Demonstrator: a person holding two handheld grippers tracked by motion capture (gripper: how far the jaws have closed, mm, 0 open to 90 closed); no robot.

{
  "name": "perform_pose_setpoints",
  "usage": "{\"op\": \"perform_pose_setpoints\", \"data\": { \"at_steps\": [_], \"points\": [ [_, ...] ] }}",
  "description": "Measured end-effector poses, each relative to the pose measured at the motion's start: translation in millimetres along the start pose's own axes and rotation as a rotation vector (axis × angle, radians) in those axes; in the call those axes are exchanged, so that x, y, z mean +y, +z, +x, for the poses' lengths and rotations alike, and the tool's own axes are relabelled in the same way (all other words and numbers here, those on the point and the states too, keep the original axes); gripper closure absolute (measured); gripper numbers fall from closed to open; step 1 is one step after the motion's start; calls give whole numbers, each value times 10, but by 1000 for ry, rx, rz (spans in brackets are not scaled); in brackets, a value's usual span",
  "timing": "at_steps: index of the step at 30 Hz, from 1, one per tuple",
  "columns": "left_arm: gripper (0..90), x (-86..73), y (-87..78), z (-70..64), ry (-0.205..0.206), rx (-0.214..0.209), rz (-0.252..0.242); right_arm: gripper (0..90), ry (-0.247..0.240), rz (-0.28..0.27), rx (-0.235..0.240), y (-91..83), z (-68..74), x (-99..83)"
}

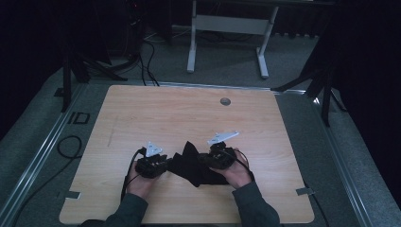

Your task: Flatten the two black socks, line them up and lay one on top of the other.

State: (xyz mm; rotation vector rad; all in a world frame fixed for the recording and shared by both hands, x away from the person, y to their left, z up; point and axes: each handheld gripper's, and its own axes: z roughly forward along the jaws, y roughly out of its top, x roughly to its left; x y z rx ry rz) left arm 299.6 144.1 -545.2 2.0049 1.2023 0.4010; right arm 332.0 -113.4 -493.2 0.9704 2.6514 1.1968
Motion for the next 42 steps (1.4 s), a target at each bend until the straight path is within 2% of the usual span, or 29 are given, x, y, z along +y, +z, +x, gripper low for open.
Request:
{"op": "perform_pose_setpoints", "data": {
  "at_steps": [6, 10, 16, 21, 27, 37, 42],
  "points": [
    [852, -13, 25, 1, -3, 5, 28, 840, 29, 18, -1, 156, 54, 40],
    [892, -29, 57, 1, -7, 18, 64, 840, 45, 36, -4, 276, 84, 46],
    [900, -37, 83, -11, -11, 22, 88, 840, 47, 61, -3, 394, 117, 48],
    [900, -55, 107, -25, -9, 19, 105, 840, 67, 83, 16, 511, 144, 22],
    [900, -53, 108, -32, -3, 15, 107, 839, 94, 126, 17, 661, 137, -60],
    [900, -53, 115, -48, -1, 18, 102, 832, 52, 135, 7, 612, 224, -82],
    [899, -52, 114, -47, -5, 22, 102, 827, 56, 166, 8, 681, 224, -111]
  ]
}}
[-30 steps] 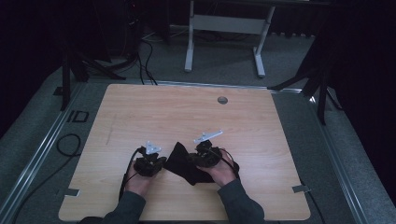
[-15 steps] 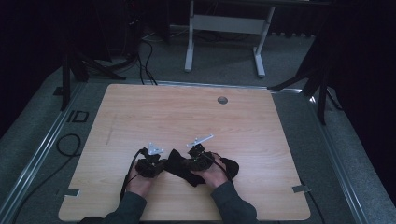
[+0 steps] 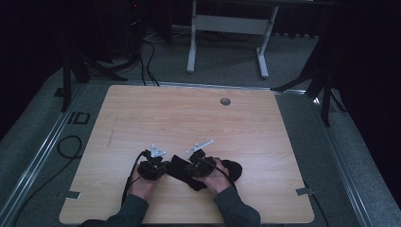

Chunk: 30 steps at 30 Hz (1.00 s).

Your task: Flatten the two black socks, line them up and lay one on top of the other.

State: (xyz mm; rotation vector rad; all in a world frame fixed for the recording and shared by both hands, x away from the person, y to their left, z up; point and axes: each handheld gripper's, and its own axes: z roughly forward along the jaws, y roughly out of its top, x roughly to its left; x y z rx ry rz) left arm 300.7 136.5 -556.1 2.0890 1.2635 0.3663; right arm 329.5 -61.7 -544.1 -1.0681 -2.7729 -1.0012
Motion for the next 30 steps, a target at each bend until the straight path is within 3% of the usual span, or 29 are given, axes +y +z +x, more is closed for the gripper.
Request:
{"op": "perform_pose_setpoints", "data": {
  "at_steps": [5, 10, 13, 15, 18, 21, 23, 25, 30],
  "points": [
    [894, 18, -157, -13, -7, -24, -49, 824, 11, -9, 19, 21, -26, -9],
    [891, 26, -223, -159, 58, -71, -85, 824, 5, -18, 8, 28, -13, -18],
    [863, 25, -150, -212, 82, -68, -67, 824, 0, -21, 6, 33, -6, -21],
    [859, 8, -69, -197, 76, -40, -27, 824, -12, -21, 1, 35, -2, -20],
    [883, 6, -42, -181, 67, -49, -20, 813, -10, -21, 4, 34, -1, -20],
    [896, -1, -25, -217, 85, -33, -18, 678, -18, -37, 10, 15, 30, -23],
    [897, 4, -25, -217, 84, -34, -15, 653, -40, -55, -31, -45, 72, -24],
    [897, 3, -26, -203, 78, -42, -13, 632, -39, -93, -43, -161, 79, -24],
    [897, 0, -24, -207, 70, -43, -19, 614, -35, -132, -95, -474, -11, -44]
  ]
}}
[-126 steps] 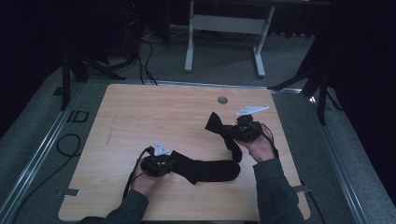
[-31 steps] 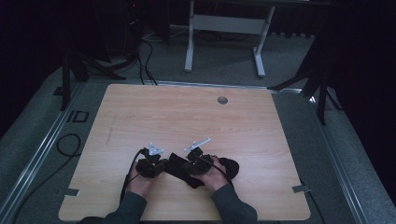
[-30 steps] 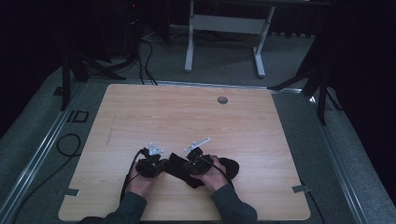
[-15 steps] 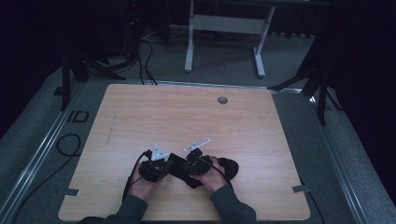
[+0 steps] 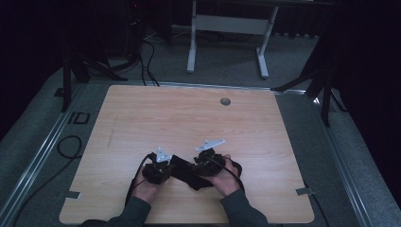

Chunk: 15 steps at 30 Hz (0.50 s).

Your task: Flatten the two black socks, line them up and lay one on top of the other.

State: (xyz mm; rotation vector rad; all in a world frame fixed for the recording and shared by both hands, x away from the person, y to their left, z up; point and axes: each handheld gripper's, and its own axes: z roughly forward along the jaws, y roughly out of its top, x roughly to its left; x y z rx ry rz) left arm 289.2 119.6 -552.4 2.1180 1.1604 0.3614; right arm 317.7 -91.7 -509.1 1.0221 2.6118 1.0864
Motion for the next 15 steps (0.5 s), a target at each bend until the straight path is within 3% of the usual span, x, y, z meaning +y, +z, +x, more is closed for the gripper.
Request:
{"op": "perform_pose_setpoints", "data": {
  "at_steps": [4, 11, 15],
  "points": [
    [897, -4, -4, 14, 0, -8, 2, 616, 29, -3, -44, -199, -187, -91],
    [897, -5, -2, 18, -5, -11, -1, 664, 141, -28, -145, -581, -588, -329],
    [897, -7, -3, 26, -8, -17, 0, 676, 182, -27, -177, -696, -690, -444]
  ]
}}
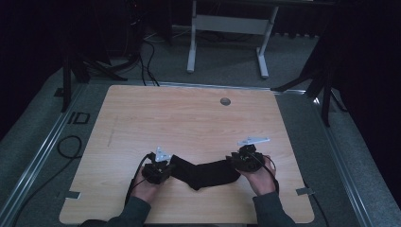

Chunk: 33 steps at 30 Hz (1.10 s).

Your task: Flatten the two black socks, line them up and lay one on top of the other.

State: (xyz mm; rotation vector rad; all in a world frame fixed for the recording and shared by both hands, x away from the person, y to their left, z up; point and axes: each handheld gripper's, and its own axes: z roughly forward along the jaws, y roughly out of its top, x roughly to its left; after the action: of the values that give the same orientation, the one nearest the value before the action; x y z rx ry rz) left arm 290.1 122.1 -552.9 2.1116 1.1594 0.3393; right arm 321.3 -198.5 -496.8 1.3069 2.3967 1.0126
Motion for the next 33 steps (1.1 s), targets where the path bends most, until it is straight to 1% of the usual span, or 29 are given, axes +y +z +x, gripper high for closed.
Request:
{"op": "perform_pose_setpoints", "data": {
  "at_steps": [2, 3, 7, 8, 10, 11, 14, 16, 17, 18, 19, 24, 27, 29, 33],
  "points": [
    [897, -1, 0, 1, 1, -1, 0, 678, 8, 23, -27, 7, -20, -71],
    [897, -1, 0, 3, 1, -1, -1, 679, 10, 32, -31, 19, -25, -101],
    [897, 0, -1, 6, 2, -2, 1, 689, 51, 68, -20, 118, -52, -252],
    [897, 0, -1, 6, 1, -3, 1, 735, 59, 79, -19, 140, -53, -280],
    [897, 0, -1, 9, -2, -5, 0, 834, 57, 94, -20, 169, -38, -322],
    [897, 1, -2, 13, -4, -8, 0, 860, 49, 100, -24, 173, -27, -334],
    [897, 0, -5, 27, -11, -16, 1, 871, 35, 116, -39, 165, -21, -357],
    [897, 3, -11, 39, -10, -24, 8, 872, 34, 118, -42, 166, -31, -365],
    [897, 4, -14, 46, -9, -26, 11, 873, 48, 122, -56, 170, -79, -396],
    [897, 6, -16, 54, -8, -31, 14, 874, 58, 124, -59, 172, -106, -412],
    [898, 7, -18, 60, -7, -33, 17, 874, 68, 122, -59, 168, -136, -431],
    [897, 19, -29, 76, 6, -53, 33, 877, 92, 109, -49, 171, -208, -460],
    [898, 24, -44, 90, 22, -70, 51, 877, 90, 111, -66, 160, -218, -452],
    [898, 30, -50, 92, 32, -80, 63, 877, 91, 109, -69, 160, -228, -452],
    [897, 37, -56, 86, 55, -88, 77, 877, 89, 102, -82, 177, -248, -442]
  ]
}}
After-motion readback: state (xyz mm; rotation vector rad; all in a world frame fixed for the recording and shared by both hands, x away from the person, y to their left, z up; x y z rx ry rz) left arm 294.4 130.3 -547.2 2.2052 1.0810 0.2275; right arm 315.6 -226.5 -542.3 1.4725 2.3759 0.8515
